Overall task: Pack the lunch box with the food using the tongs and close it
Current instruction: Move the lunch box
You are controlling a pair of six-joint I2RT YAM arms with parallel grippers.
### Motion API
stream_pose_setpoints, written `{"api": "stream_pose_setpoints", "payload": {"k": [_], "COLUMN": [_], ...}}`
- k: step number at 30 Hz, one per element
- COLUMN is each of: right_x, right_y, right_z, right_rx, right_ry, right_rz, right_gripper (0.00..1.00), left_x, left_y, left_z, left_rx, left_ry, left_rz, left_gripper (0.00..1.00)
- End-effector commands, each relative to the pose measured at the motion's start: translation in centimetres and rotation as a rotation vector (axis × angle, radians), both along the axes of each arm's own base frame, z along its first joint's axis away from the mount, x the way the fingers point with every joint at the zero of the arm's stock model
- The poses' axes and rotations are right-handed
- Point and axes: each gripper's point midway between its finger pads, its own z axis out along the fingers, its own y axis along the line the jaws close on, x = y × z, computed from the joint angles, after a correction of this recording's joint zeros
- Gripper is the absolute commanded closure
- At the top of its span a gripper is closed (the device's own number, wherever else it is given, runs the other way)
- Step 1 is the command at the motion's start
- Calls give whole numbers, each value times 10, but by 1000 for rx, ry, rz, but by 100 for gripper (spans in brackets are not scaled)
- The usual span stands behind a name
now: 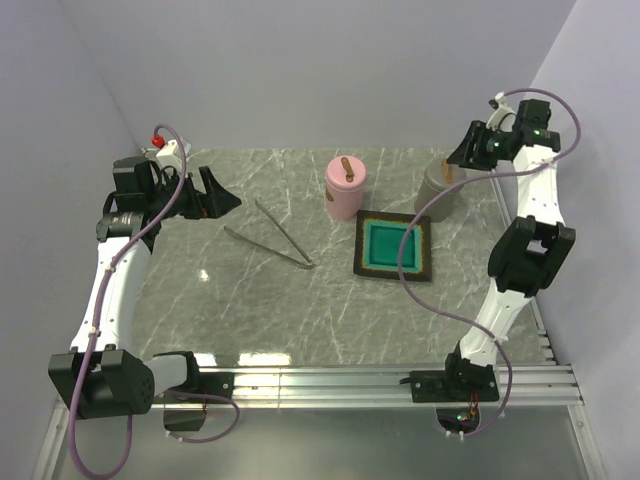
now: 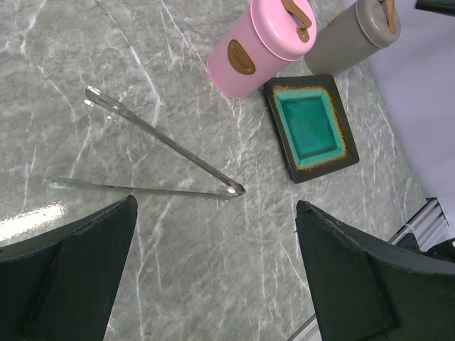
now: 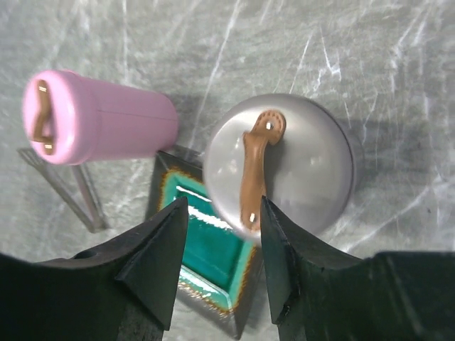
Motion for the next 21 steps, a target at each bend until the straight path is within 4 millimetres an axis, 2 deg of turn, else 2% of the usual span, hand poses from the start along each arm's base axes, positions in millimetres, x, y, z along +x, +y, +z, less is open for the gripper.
{"api": "stream_pose_setpoints", "payload": {"k": [1, 3, 4, 6, 7, 10, 11, 16, 21], "right_x": [-13, -18, -21, -29, -33, -43, -46, -53, -45], "right_y": [-13, -23, -35, -51, -66, -87, -90, -107, -116], "right_z": [47, 44, 42, 29, 24, -1, -14, -51, -80], "right_rx": [33, 38, 37, 39, 43, 71, 81, 57, 77], "right_ry": [-82, -81, -77, -40, -20, 61, 101, 215, 273], "right_rz": [-74, -99, -126, -165, -201, -274, -293, -426, -548], "right_gripper": [47, 47, 46, 46, 46, 46, 45, 45, 45], "left_x": [-2, -3, -3, -3, -3, -1, -1, 0, 1], "left_y": [-3, -3, -3, -4, -5, -5, -6, -6, -6], "left_z": [22, 22, 23, 24, 24, 22, 22, 22, 22], "left_rx": [-13, -16, -18, -34, -37, -51, -55, -62, -73], "left_ry": [-64, -61, -61, -56, -59, -53, -51, -46, -42], "left_rz": [-17, -16, -15, -13, -14, -8, -7, -3, 4], "left_gripper": [1, 1, 1, 1, 1, 1, 2, 2, 2]}}
